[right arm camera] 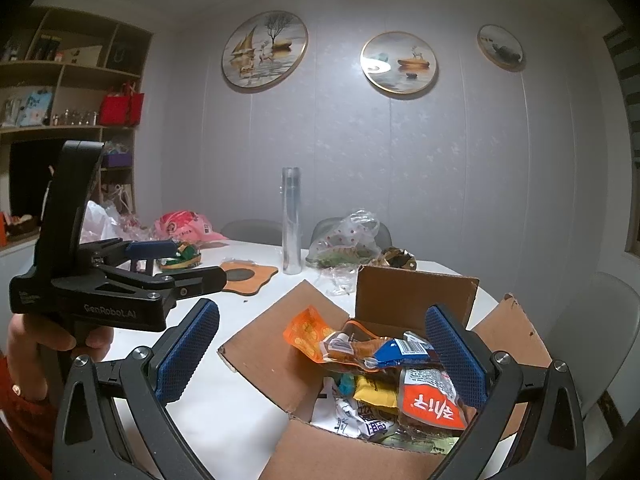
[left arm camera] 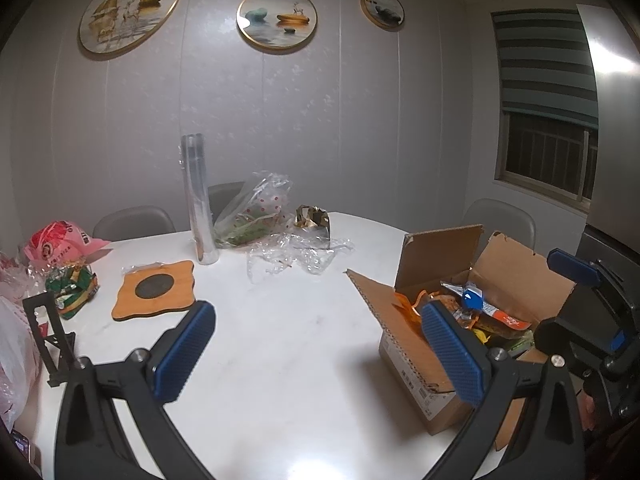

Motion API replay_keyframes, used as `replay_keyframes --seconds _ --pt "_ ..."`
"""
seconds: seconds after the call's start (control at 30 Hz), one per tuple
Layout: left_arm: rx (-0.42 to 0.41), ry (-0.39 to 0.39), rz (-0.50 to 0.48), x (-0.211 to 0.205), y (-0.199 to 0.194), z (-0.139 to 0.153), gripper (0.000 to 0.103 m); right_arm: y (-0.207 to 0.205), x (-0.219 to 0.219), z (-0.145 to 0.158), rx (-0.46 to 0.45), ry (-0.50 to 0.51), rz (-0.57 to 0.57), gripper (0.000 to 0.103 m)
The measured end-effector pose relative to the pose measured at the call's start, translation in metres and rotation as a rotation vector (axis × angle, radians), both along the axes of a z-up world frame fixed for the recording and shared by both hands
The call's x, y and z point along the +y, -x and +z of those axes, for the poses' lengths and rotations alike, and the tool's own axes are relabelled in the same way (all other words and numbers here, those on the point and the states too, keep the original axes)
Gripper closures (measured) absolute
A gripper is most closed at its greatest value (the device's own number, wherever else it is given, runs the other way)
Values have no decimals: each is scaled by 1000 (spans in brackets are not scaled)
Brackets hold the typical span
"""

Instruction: Organize snacks

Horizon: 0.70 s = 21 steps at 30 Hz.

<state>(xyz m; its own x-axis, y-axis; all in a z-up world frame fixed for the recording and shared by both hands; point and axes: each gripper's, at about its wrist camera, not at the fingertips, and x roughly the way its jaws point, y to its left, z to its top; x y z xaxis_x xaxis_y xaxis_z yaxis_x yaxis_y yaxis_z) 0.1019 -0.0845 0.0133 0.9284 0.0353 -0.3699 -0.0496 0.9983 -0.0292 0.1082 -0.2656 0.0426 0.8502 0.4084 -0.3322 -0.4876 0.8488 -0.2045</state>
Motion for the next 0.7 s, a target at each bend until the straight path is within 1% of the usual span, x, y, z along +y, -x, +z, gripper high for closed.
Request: replay_keyframes --seconds 0.7 --pt "-4 13 -16 -6 2 1 1 0 0 -1 4 1 -1 0"
